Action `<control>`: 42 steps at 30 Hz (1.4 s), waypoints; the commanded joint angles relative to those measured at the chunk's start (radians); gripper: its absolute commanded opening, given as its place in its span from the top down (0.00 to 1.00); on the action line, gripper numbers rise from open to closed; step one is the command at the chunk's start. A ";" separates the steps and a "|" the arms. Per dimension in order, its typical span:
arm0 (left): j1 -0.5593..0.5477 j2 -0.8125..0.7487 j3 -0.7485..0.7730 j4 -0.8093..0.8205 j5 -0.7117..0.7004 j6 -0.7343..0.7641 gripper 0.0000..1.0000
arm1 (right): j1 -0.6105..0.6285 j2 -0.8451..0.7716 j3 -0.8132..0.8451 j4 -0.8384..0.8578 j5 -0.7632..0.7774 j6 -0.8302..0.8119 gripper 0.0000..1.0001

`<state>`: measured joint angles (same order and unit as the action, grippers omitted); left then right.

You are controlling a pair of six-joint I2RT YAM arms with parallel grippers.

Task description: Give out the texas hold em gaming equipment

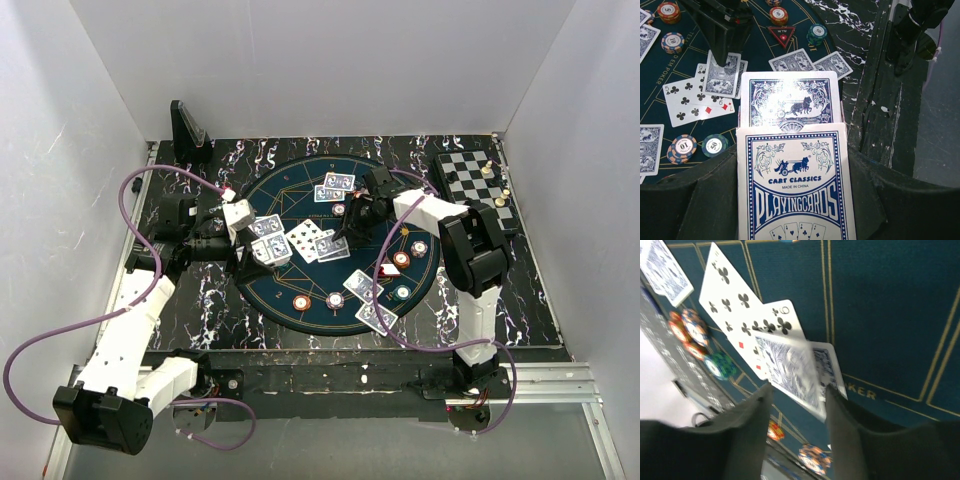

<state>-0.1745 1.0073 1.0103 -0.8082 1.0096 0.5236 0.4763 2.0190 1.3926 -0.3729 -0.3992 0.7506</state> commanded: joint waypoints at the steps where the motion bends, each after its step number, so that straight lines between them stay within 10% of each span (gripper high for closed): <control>1: 0.004 -0.024 0.004 0.017 0.038 0.019 0.58 | 0.016 -0.012 0.059 -0.082 0.094 -0.046 0.34; 11: 0.004 -0.022 0.020 -0.034 0.063 0.085 0.57 | 0.085 -0.354 0.142 -0.212 0.239 -0.062 0.14; 26: 0.004 -0.012 0.040 -0.135 0.078 0.223 0.55 | 0.487 -0.258 0.483 -0.635 0.575 -0.175 0.46; 42: 0.004 -0.013 0.034 -0.100 0.090 0.208 0.55 | 0.597 -0.266 0.487 -0.610 0.580 -0.106 0.54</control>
<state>-0.1738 1.0061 1.0168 -0.9413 1.0573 0.7361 1.0546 1.7889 1.8626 -0.9966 0.1585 0.6079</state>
